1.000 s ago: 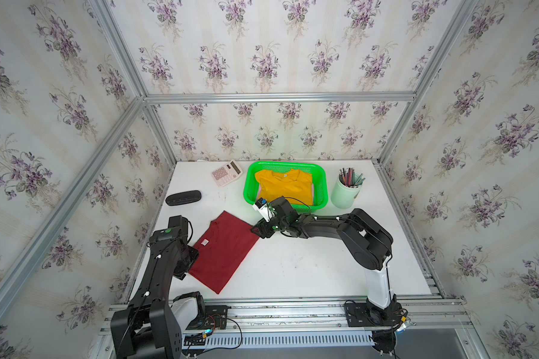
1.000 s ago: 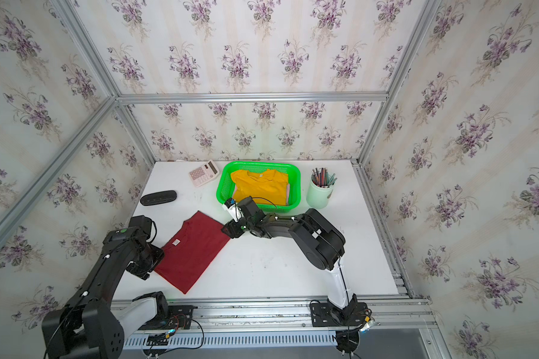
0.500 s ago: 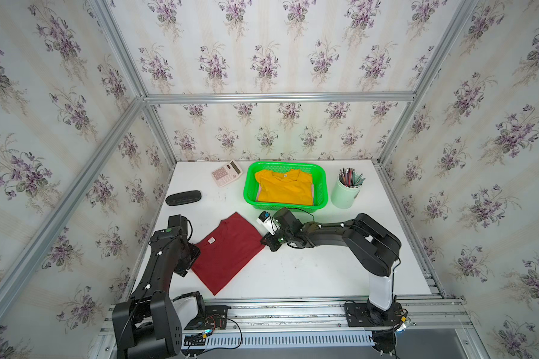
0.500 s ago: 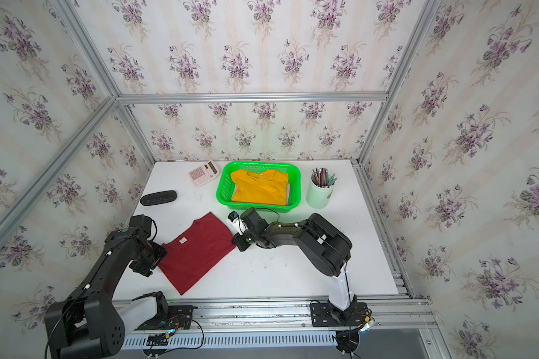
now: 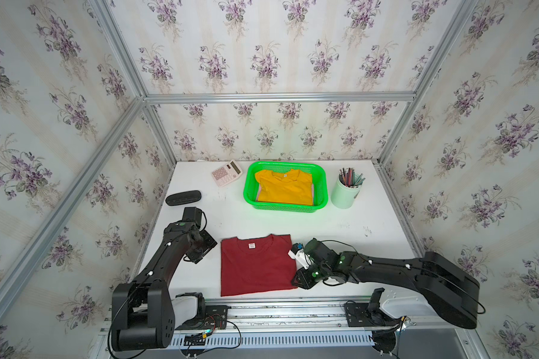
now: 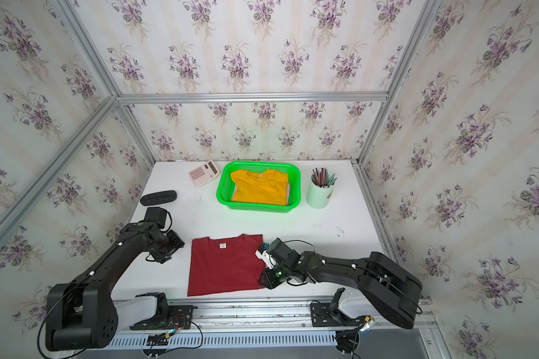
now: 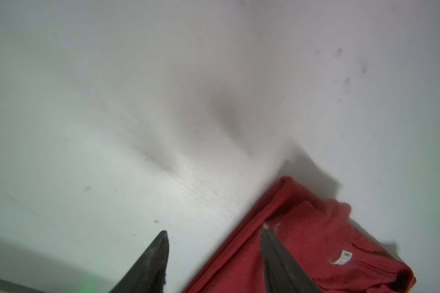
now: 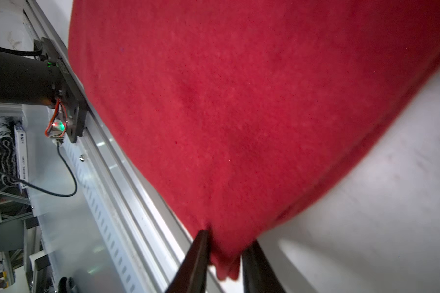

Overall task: Put the folded t-shirts into the basket
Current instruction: Pick up the T-shirt from the center of the board.

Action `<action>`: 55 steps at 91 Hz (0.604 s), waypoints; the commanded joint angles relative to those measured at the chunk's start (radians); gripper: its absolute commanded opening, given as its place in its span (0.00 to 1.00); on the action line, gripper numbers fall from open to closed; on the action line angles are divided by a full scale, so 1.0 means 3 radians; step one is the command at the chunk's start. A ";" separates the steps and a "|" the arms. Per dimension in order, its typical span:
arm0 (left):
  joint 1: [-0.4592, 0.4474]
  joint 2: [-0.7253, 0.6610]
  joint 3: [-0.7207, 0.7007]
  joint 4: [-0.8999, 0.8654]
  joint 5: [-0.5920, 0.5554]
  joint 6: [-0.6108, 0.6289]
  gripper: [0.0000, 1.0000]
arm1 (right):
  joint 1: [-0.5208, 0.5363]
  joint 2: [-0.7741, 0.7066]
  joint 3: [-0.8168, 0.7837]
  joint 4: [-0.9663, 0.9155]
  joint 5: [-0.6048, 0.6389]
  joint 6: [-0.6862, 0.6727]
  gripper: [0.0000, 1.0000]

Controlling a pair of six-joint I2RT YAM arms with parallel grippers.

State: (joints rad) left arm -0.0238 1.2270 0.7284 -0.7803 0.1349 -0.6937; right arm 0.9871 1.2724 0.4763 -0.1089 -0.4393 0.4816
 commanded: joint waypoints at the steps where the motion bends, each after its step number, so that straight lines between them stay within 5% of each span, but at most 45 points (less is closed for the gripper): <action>1: -0.0113 0.0023 0.0000 0.0291 0.0466 0.0399 0.60 | -0.0021 -0.0206 0.0158 -0.0263 -0.0044 0.0045 0.47; 9: -0.0130 0.0048 0.0003 0.0406 0.0773 0.0595 0.61 | -0.0241 -0.0202 0.0344 -0.0287 0.0104 -0.0079 0.56; 24: -0.0132 0.0126 0.0049 0.0494 0.1105 0.0869 0.65 | -0.0805 0.0298 0.0542 0.0078 -0.0135 -0.0150 0.57; 55: -0.0131 0.0480 0.0002 0.0668 0.1106 0.1000 0.64 | -0.1015 0.1045 0.0830 0.0451 0.0116 -0.0353 0.57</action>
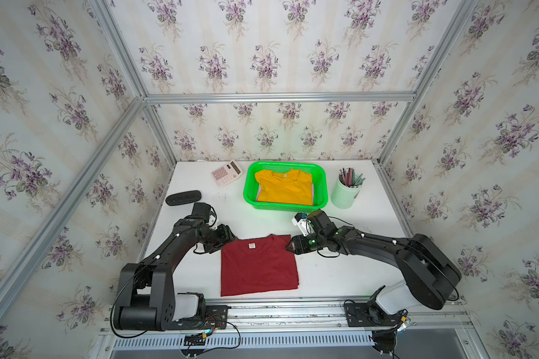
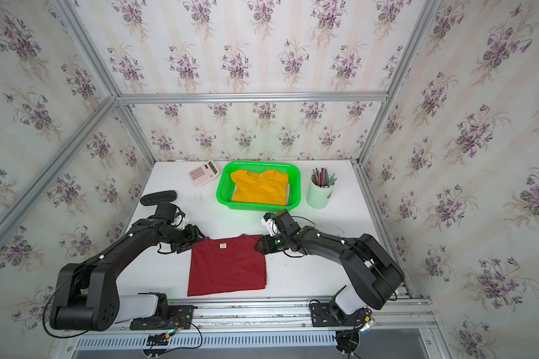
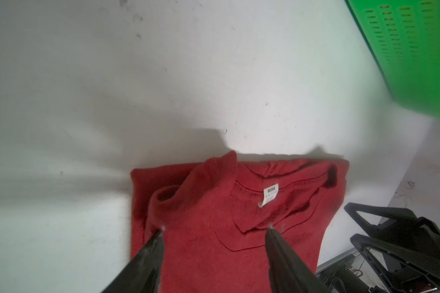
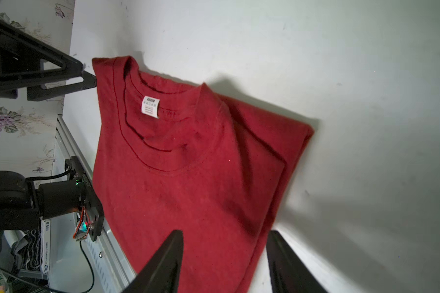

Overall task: Put the folded t-shirts into the basket
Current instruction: Pick up the T-shirt from the center of the board.

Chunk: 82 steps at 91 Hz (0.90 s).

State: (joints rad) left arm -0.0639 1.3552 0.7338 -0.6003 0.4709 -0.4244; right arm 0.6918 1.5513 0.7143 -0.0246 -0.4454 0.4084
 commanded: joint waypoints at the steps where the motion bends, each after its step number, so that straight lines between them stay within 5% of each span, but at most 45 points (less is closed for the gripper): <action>1: 0.0003 0.0061 -0.0016 0.0068 -0.0025 0.0104 0.64 | -0.0033 0.0131 0.0040 0.0180 0.0138 -0.0116 0.57; 28: 0.0002 0.0327 -0.0104 0.0323 -0.0116 0.0034 0.57 | -0.0056 0.0565 0.0111 0.0555 -0.0074 -0.0249 0.52; 42: -0.0001 0.0460 -0.0099 0.0499 -0.0110 0.0071 0.30 | -0.0079 0.0637 0.0111 0.0858 -0.0148 -0.0277 0.26; 48: -0.0002 0.0530 -0.0108 0.0623 -0.0015 0.0150 0.00 | -0.0103 0.0634 0.0085 0.0997 -0.0200 -0.0316 0.11; 52: -0.0009 0.0543 -0.0115 0.0689 0.0063 0.0185 0.00 | -0.0112 0.0621 0.0073 0.1066 -0.0282 -0.0359 0.00; 82: -0.0063 -0.0511 -0.0196 0.1008 0.0387 0.0326 0.00 | -0.0123 -0.0172 -0.0132 0.1254 -0.0381 -0.0388 0.00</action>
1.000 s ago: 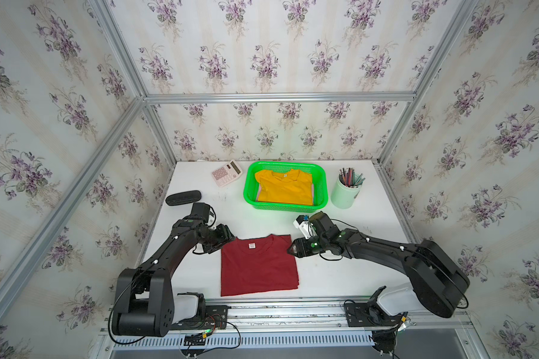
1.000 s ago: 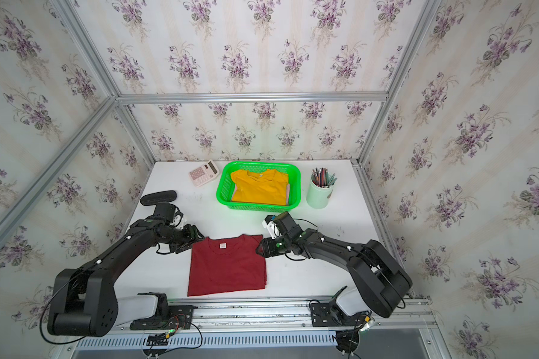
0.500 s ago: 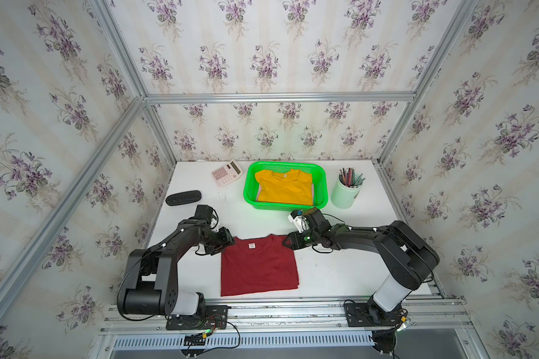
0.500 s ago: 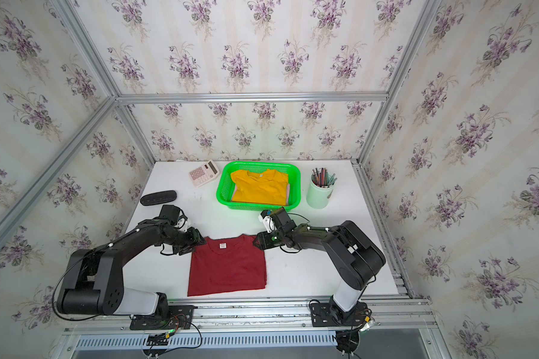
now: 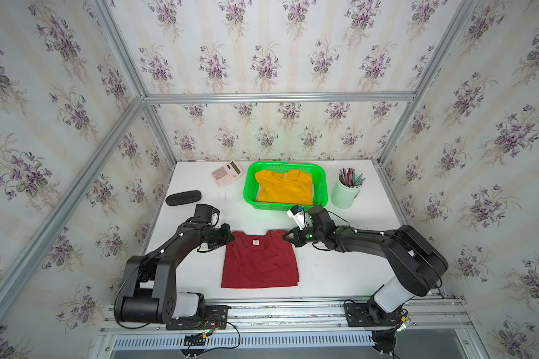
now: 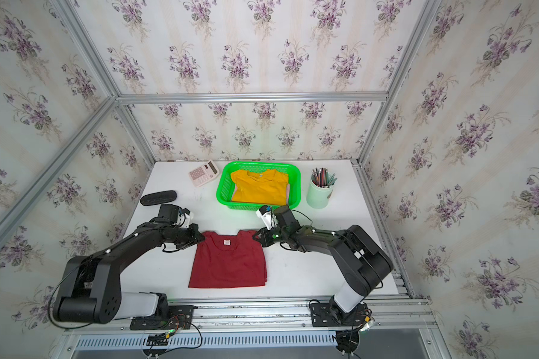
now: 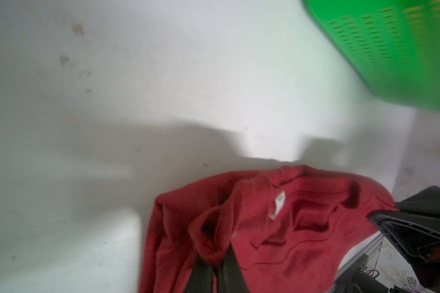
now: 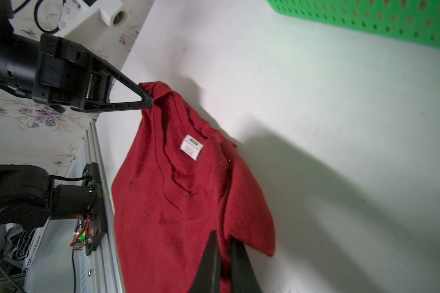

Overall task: Put the folded t-shirts into the basket
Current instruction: Pick up the T-shirt from the center of the board, then place the T-shirt in the bin.

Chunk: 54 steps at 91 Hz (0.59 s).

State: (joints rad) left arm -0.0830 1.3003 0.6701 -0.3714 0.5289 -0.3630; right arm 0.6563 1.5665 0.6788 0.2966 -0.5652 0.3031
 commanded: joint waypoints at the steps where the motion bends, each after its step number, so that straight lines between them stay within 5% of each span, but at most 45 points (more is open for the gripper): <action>1: 0.0000 -0.0370 0.0022 0.0256 0.0213 0.0126 0.00 | -0.0007 -0.0258 -0.0011 0.0178 0.0031 -0.0033 0.00; 28: -0.0019 -0.0979 0.0449 0.0452 0.0459 0.0133 0.00 | -0.0180 -0.0884 0.0283 0.0067 0.0244 0.0034 0.00; 54: -0.0096 -0.0254 0.1221 0.1090 0.0552 0.0067 0.00 | -0.0736 -0.0765 0.0867 -0.0149 0.0432 0.0114 0.00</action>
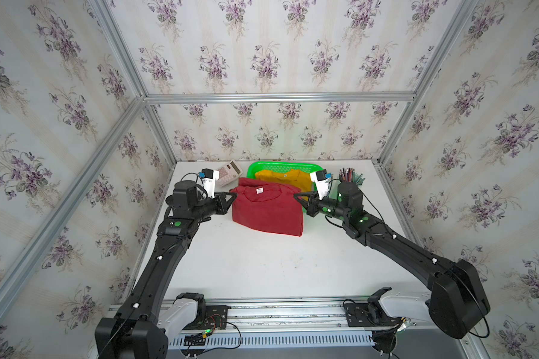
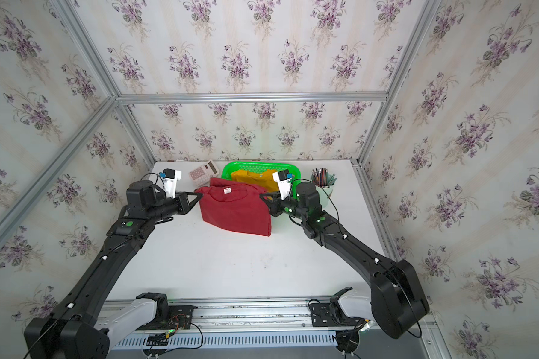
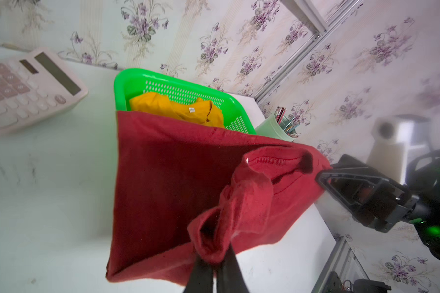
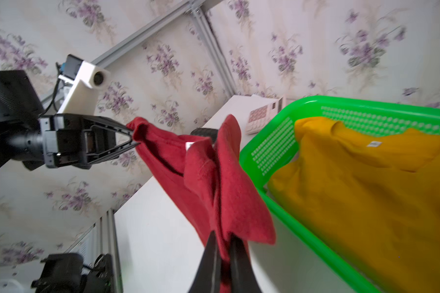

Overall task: Put the folded t-shirts into the basket
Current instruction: Place the T-shirt in the bin.

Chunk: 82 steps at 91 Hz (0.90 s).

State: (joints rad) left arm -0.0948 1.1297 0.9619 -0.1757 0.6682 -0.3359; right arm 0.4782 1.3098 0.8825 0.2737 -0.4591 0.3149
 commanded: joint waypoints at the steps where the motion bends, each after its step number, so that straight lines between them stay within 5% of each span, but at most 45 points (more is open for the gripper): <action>1: -0.0072 0.0360 0.0287 0.0448 0.0091 -0.0022 0.00 | -0.0160 0.0110 0.0216 -0.0078 0.0078 0.0072 0.00; 44: -0.0465 0.2472 0.1663 0.0708 -0.0039 -0.0066 0.00 | -0.0578 0.1057 0.0799 0.0044 0.0270 0.0075 0.00; 82: -0.0466 0.3287 0.2193 0.0779 -0.0218 -0.0054 0.00 | -0.0776 0.1637 0.1033 0.0316 0.0211 0.0112 0.00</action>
State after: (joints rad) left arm -0.2348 2.0964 1.6035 0.0032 0.6342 -0.3553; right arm 0.2565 1.7721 1.1599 0.3073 -0.3897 0.3485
